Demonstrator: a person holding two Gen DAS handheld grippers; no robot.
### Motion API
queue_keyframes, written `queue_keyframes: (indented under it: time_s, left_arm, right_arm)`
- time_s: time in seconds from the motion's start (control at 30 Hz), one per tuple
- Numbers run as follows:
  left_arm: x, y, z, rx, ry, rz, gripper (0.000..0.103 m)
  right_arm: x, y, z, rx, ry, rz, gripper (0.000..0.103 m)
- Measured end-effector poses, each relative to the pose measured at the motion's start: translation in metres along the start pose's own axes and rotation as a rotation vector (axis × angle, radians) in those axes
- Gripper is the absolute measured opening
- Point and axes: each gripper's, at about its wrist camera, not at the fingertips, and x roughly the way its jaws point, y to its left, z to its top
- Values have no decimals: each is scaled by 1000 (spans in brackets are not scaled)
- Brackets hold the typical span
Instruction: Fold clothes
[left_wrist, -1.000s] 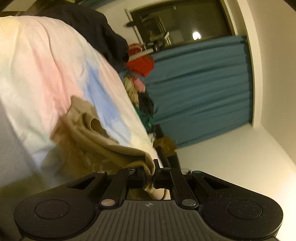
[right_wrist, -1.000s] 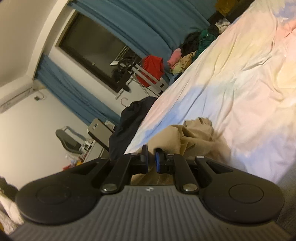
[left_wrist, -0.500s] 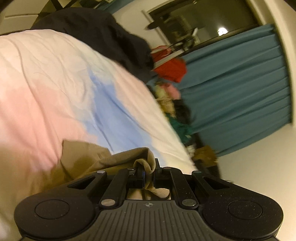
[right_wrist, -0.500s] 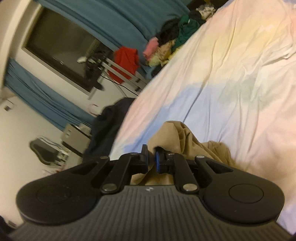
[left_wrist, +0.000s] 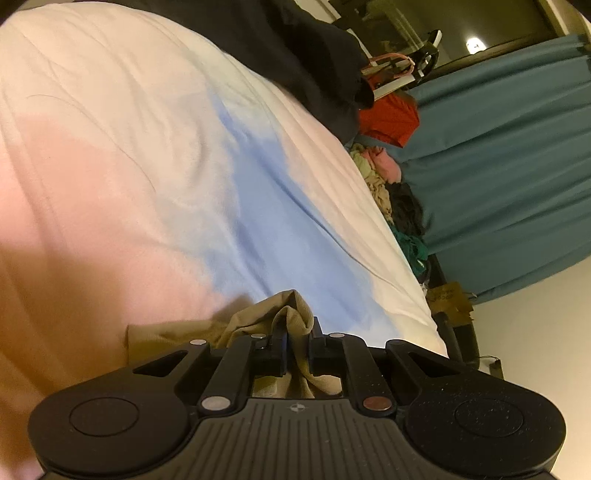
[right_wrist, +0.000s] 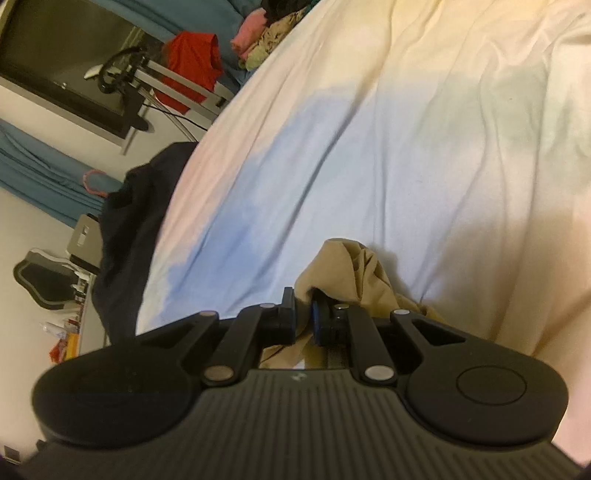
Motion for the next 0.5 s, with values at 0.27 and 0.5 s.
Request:
queue_keyframes:
  time_s: [0.27,0.5]
  left_arm:
    - [-11,-11,-4,123,-32,-16,9]
    - [-44,-40,-19,325,-138,14,58]
  right_arm:
    - [-5,-1,2,5,-3,28,13]
    - [-33,6,6,-22,-12,192,94]
